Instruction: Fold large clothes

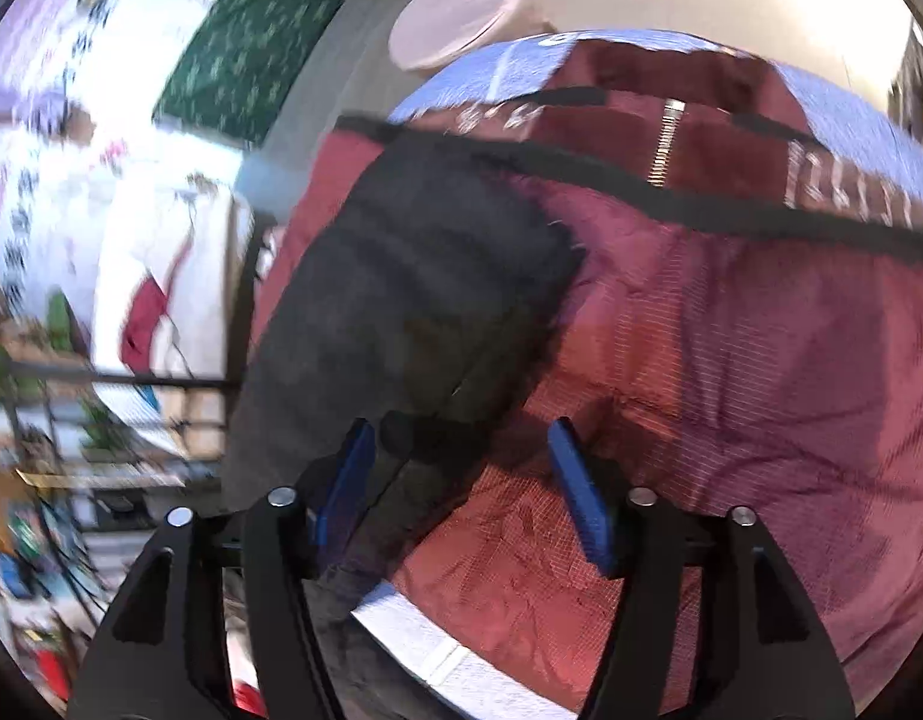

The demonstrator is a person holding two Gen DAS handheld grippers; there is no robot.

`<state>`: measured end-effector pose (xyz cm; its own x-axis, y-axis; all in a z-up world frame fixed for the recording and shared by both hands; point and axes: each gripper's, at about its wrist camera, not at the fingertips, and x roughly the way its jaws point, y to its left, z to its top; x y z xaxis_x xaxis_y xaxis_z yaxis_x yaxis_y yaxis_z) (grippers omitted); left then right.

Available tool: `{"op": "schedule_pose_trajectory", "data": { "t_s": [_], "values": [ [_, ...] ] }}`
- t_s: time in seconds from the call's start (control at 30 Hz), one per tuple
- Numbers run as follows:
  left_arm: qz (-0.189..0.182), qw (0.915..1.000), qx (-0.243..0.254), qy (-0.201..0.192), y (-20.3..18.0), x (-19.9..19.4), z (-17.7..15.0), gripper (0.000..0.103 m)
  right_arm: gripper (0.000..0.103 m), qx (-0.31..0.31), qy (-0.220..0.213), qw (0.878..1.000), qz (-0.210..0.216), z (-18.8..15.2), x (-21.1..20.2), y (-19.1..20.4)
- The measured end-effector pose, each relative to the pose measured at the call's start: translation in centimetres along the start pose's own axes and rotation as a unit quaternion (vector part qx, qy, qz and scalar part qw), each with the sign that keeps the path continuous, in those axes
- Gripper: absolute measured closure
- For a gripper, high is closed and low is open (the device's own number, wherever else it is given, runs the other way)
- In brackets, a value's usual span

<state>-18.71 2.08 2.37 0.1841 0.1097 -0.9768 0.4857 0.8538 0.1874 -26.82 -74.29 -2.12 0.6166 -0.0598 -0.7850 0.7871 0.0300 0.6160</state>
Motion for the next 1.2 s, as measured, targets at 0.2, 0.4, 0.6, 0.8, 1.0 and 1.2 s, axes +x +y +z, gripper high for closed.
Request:
{"op": "schedule_pose_trajectory", "data": {
  "t_s": [0.2,0.4,0.6,0.8,1.0,1.2],
  "values": [
    [0.01,0.9996,0.027,-0.008,-1.1,-0.5,-0.1,0.006,0.04,0.001,-0.012,1.0,0.011,-0.6,1.1,1.5],
    [0.016,0.9998,0.009,0.0,-0.2,-0.5,-0.5,0.006,0.043,0.046,-0.032,0.998,0.016,-2.0,1.7,2.3],
    [0.013,0.9998,-0.013,0.002,0.6,-0.2,-0.8,0.006,0.081,-0.045,-0.065,0.996,-0.037,-1.5,-0.6,7.2],
    [0.001,0.9997,-0.019,-0.013,0.9,-0.3,-0.4,0.006,0.085,-0.19,-0.117,0.972,-0.069,-2.9,-5.4,16.7],
    [-0.008,0.9991,-0.034,-0.025,1.5,-0.4,-0.5,0.006,0.085,-0.408,-0.161,0.898,-0.024,-12.3,-7.9,29.8],
    [-0.006,0.9966,-0.078,-0.026,3.7,-0.3,-1.3,0.006,0.085,-0.591,-0.075,0.801,0.053,-28.8,-3.8,39.1]
  ]
}}
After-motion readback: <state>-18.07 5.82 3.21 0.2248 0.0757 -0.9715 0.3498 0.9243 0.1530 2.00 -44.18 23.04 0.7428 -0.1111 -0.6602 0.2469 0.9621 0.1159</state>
